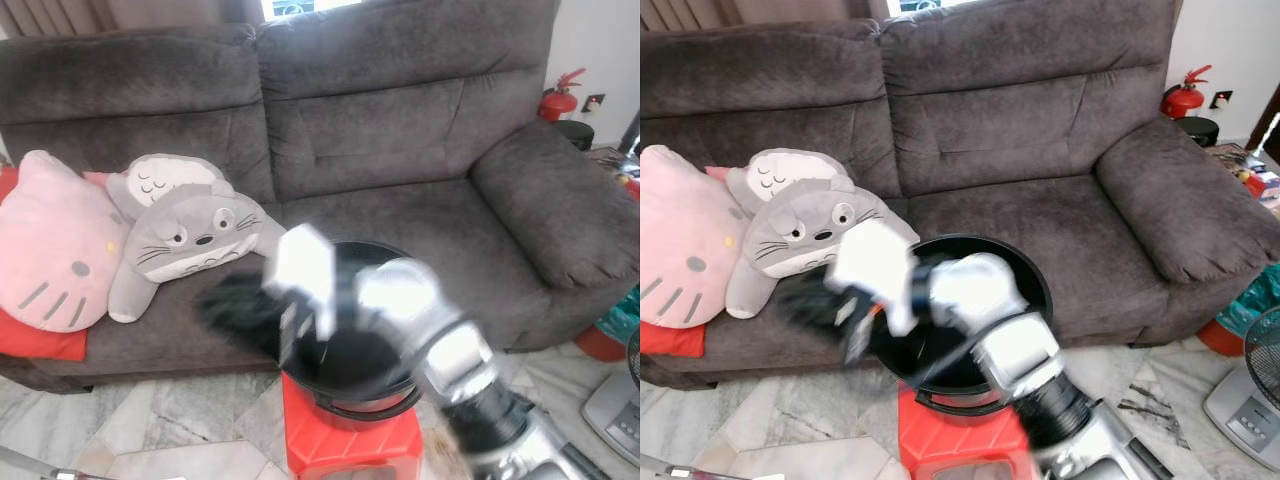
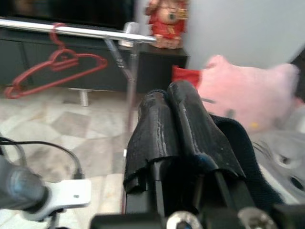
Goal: Hang hanger
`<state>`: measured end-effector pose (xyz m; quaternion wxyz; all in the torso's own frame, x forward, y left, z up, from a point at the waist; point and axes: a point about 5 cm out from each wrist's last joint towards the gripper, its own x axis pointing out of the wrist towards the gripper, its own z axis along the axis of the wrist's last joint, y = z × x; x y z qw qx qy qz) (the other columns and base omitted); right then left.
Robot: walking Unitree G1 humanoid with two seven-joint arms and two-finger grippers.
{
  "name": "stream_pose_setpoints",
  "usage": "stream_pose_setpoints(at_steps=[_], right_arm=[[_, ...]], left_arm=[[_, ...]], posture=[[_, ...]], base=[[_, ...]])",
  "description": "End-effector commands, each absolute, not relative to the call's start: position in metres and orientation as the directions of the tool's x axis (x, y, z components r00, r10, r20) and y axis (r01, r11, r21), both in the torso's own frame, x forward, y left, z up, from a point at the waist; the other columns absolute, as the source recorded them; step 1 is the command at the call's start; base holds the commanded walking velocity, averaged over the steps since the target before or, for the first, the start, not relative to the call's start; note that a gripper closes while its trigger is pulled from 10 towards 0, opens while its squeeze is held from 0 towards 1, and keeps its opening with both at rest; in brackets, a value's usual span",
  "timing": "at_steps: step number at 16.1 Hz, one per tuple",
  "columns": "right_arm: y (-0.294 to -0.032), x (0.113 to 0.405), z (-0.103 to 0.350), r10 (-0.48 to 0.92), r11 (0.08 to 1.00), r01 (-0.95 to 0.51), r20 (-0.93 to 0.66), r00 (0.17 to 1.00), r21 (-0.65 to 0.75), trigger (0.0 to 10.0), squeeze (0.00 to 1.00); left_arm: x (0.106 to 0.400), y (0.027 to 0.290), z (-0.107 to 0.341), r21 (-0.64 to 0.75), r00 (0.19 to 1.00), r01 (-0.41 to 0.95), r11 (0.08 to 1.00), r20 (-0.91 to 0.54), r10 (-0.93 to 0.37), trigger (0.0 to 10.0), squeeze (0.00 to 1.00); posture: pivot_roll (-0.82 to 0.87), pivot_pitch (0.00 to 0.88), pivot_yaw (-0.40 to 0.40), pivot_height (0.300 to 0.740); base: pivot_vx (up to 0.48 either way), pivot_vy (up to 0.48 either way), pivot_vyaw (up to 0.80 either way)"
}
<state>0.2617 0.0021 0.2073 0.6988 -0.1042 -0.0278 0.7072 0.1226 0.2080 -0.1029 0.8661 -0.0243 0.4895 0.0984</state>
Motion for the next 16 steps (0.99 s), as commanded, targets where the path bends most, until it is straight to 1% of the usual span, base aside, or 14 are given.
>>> stream_pose_setpoints(at_steps=[1, 3, 5, 7, 8, 9, 10, 12, 16], right_arm=[[0.007, 0.252, 0.214, 0.996, -0.048, -0.981, -0.085, -0.032, -0.19, 0.0, 0.0], [0.015, 0.243, 0.211, 0.996, -0.047, -0.989, -0.087, -0.034, -0.142, 0.0, 0.0], [0.019, 0.229, 0.201, 0.99, -0.064, -0.992, -0.134, -0.049, -0.112, 0.0, 0.0], [0.021, 0.224, 0.195, 0.987, -0.038, -0.997, -0.161, -0.027, -0.069, 0.0, 0.0], [0.023, 0.222, 0.192, 0.983, 0.004, -0.999, -0.184, 0.011, -0.039, 0.0, 0.0], [0.024, 0.221, 0.185, 0.97, 0.061, -0.998, -0.237, 0.061, -0.005, 5.0, 0.0], [0.024, 0.218, 0.18, 0.962, 0.076, -0.997, -0.264, 0.071, 0.012, 10.0, 0.0], [0.023, 0.214, 0.172, 0.948, 0.107, -0.994, -0.304, 0.09, 0.038, 10.0, 0.0], [0.025, 0.209, 0.173, 0.936, 0.122, -0.992, -0.337, 0.1, 0.045, 10.0, 0.0]], left_arm=[[0.114, 0.213, -0.105, 0.08, 0.468, -0.197, 0.977, -0.868, 0.165, 10.0, 0.0], [0.114, 0.213, -0.105, 0.081, 0.466, -0.197, 0.977, -0.869, 0.166, 10.0, 0.0], [0.114, 0.212, -0.105, 0.08, 0.466, -0.196, 0.977, -0.869, 0.165, 10.0, 0.0], [0.114, 0.213, -0.105, 0.08, 0.466, -0.196, 0.977, -0.869, 0.165, 10.0, 0.0], [0.114, 0.213, -0.105, 0.08, 0.466, -0.195, 0.977, -0.87, 0.165, 10.0, 0.0], [0.113, 0.213, -0.105, 0.081, 0.465, -0.194, 0.978, -0.87, 0.164, 10.0, 0.0], [0.113, 0.213, -0.105, 0.081, 0.464, -0.192, 0.978, -0.87, 0.164, 10.0, 0.0], [0.113, 0.213, -0.105, 0.081, 0.463, -0.19, 0.978, -0.871, 0.162, 10.0, 0.0], [0.113, 0.213, -0.105, 0.083, 0.462, -0.187, 0.979, -0.872, 0.162, 10.0, 0.0]], posture=[[-0.14, 0.0, 0.105, 0.74], [-0.15, 0.0, 0.105, 0.74], [-0.15, 0.0, 0.103, 0.74], [-0.15, 0.0, 0.103, 0.74], [-0.15, 0.0, 0.101, 0.74], [-0.15, 0.0, 0.101, 0.74], [-0.16, 0.0, 0.101, 0.74], [-0.16, 0.0, 0.101, 0.74], [-0.16, 0.0, 0.099, 0.74]], base=[[0.0, 0.0, 0.0], [0.0, 0.0, 0.0], [0.0, 0.0, 0.0], [0.0, 0.0, 0.0], [0.0, 0.0, 0.0], [0.0, 0.0, 0.0], [0.0, 0.0, 0.0], [0.0, 0.0, 0.0], [0.0, 0.0, 0.0]])
